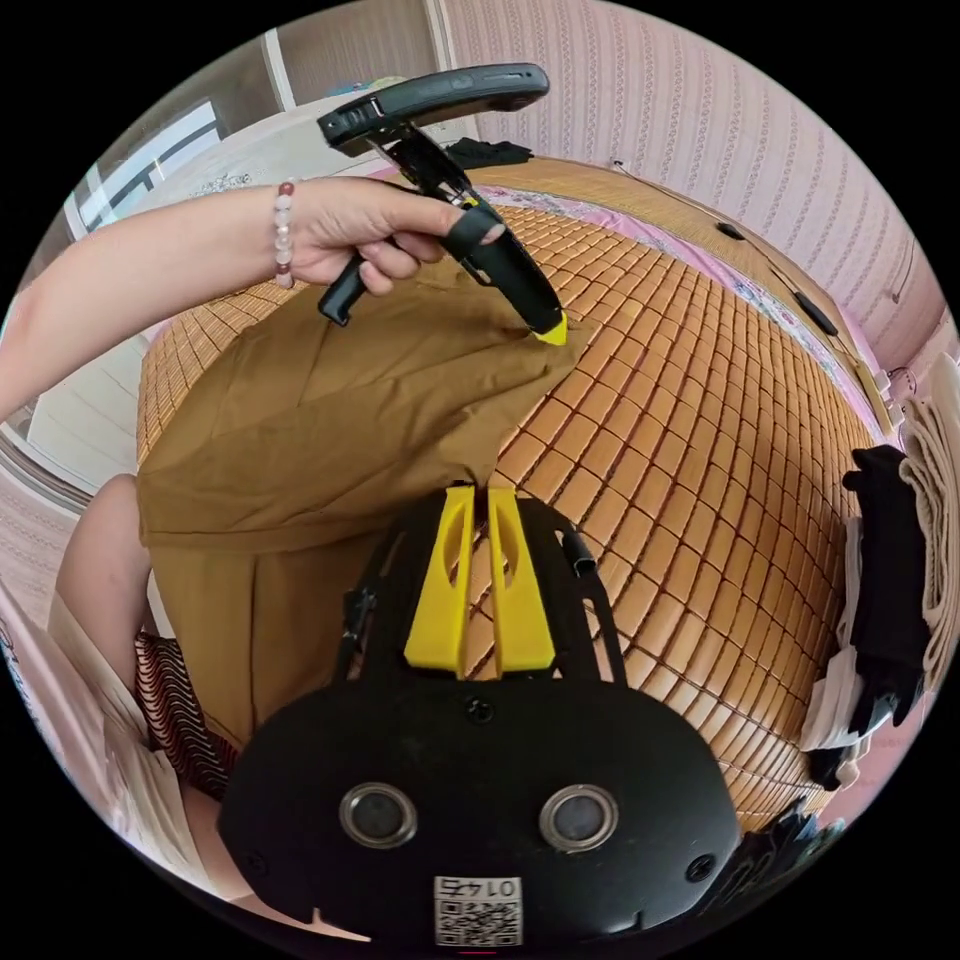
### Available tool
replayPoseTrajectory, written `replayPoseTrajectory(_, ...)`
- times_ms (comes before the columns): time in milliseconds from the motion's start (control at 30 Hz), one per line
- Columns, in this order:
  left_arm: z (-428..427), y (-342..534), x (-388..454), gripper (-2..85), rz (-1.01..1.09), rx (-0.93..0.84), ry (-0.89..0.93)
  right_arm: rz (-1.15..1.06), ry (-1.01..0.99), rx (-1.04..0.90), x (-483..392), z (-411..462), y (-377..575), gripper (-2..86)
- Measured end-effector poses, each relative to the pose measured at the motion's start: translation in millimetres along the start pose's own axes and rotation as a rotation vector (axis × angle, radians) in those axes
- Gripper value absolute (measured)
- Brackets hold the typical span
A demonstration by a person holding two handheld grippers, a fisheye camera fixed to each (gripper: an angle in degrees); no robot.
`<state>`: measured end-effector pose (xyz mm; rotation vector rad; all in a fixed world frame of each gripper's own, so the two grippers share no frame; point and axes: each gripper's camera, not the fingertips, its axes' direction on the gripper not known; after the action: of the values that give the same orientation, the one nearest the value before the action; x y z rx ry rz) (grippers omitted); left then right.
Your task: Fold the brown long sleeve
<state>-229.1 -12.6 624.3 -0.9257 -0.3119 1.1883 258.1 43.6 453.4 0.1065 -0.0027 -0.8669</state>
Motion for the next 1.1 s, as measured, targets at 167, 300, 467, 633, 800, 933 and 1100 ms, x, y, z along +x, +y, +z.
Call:
replayPoseTrajectory(167, 2, -14, -15, 0.2, -0.041, 0.073, 0.035, 0.044, 0.009, 0.019, 28, -16, 11, 0.7)
replayPoseTrajectory(300, -2, -11, -31, 3.9, -0.099, 0.088, 0.125, 0.070, -0.020, 0.017, 41, -18, 11, 0.9)
replayPoseTrajectory(467, -59, 15, -65, 5.6, -0.099, 0.155, 0.072, 0.083, -0.012, -0.013, 60, -31, 9, 1.5)
replayPoseTrajectory(633, -111, 85, -115, 6.0, -0.151, 0.248, -0.069, 0.089, -0.034, 0.077, 81, -52, -11, 5.0)
replayPoseTrajectory(800, -116, 165, -170, 8.5, -0.281, 0.244, -0.153, 0.116, 0.010, 0.046, 113, -31, -67, 10.9)
replayPoseTrajectory(933, -104, 202, -196, 10.5, -0.358, 0.254, -0.159, 0.189, -0.057, 0.029, 137, -9, -107, 11.9)
replayPoseTrajectory(1100, -85, 204, -216, 11.8, -0.444, 0.250, -0.071, 0.211, -0.045, -0.022, 145, 10, -129, 5.9)
